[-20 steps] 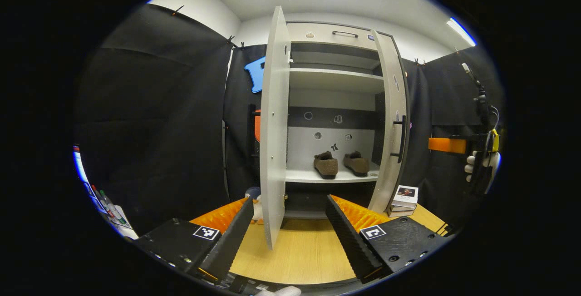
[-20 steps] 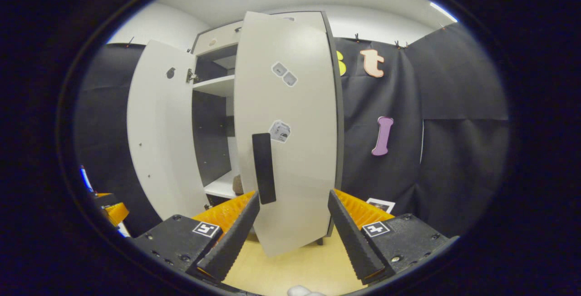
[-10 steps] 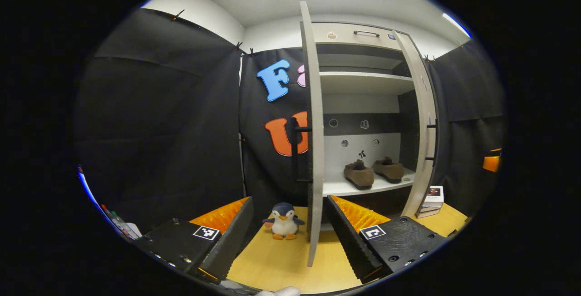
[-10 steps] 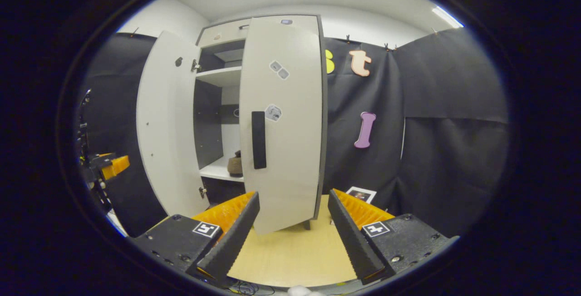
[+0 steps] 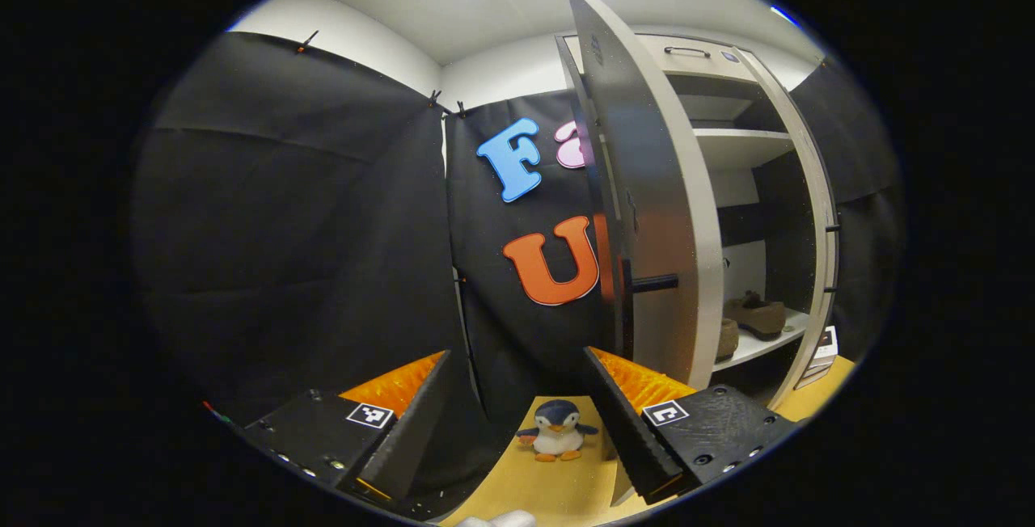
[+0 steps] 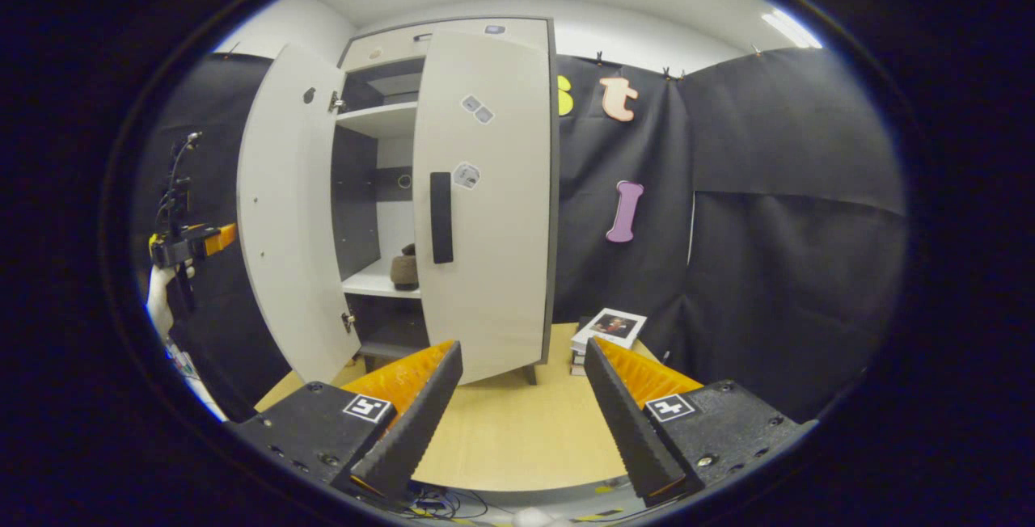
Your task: Grab one shoe with the right hand and put it into the shoe cabinet, grab the other shoe with the left hand and put it into the shoe cabinet; then close the right door with the right hand and the left door with the left hand.
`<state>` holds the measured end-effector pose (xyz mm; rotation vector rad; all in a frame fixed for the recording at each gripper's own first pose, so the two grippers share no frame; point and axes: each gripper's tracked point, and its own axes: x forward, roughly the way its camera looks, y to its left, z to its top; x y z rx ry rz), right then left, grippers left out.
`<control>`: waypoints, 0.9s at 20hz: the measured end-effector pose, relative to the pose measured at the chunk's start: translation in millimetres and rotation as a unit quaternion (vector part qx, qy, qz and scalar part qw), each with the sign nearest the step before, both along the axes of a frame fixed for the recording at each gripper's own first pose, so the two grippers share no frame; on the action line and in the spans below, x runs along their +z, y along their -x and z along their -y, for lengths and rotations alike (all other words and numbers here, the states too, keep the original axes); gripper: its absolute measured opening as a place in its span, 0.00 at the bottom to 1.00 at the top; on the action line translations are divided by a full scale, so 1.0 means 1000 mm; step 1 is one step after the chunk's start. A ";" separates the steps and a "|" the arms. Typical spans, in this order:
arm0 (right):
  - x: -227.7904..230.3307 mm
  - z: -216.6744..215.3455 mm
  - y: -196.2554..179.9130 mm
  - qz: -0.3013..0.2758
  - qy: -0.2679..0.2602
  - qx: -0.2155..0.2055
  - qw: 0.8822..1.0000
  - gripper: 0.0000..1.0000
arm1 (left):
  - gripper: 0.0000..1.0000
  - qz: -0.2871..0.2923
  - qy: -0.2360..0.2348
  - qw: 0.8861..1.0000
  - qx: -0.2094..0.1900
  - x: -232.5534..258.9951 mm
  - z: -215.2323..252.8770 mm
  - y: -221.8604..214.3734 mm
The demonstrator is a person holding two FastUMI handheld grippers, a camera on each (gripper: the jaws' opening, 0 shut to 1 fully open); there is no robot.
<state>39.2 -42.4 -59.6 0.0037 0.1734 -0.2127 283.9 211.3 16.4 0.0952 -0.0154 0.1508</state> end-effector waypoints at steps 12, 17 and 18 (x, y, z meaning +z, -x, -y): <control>0.000 -0.007 0.000 0.003 -0.008 0.011 1.000 0.99 | 0.89 0.002 0.009 1.000 -0.008 -0.006 0.021 -0.003; 0.000 0.000 0.003 0.004 -0.008 0.010 1.000 0.99 | 0.89 0.002 0.013 1.000 -0.022 -0.005 0.042 -0.001; 0.000 0.002 0.003 0.004 -0.008 0.011 1.000 0.99 | 0.92 0.003 0.013 1.000 -0.024 -0.005 0.049 0.001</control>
